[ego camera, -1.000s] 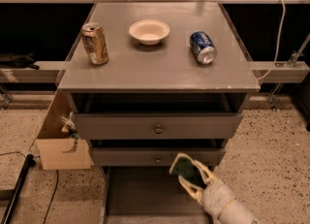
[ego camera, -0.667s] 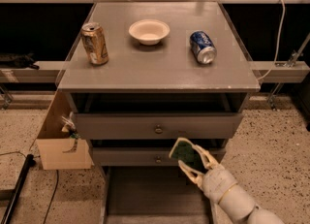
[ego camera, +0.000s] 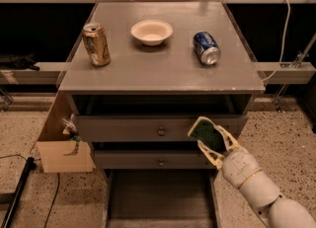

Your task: Pick sponge from bottom drawer and place on counter

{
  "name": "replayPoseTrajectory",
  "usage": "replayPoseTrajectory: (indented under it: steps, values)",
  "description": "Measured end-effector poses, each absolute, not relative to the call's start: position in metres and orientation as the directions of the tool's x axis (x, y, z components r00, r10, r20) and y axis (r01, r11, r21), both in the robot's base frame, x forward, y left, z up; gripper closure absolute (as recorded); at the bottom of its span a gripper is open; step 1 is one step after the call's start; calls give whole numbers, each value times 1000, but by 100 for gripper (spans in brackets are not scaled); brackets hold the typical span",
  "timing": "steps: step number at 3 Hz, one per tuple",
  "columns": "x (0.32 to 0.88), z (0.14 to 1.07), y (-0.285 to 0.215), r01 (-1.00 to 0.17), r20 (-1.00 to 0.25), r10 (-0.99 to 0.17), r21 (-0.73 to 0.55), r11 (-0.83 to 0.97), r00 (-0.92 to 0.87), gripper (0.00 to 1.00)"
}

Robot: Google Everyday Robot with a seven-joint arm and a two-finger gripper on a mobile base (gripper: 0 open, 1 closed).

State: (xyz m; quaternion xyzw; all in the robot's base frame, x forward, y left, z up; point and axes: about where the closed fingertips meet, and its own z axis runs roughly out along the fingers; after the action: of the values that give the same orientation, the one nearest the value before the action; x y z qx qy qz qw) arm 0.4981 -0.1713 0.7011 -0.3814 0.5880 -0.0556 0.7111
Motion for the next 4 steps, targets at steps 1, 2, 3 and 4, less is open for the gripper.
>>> replayPoseTrajectory:
  steps: [1,2,3,4]
  values:
    - [499,705,-172,-363,-792,-527,-610,704,309,100]
    - [500,715,-173,-346,-786,-525,-616,708,326,100]
    - [500,774,-194,-248,-730,-554,-668,702,399,100]
    - [496,860,-211,-128,-649,-585,-715,687,485,100]
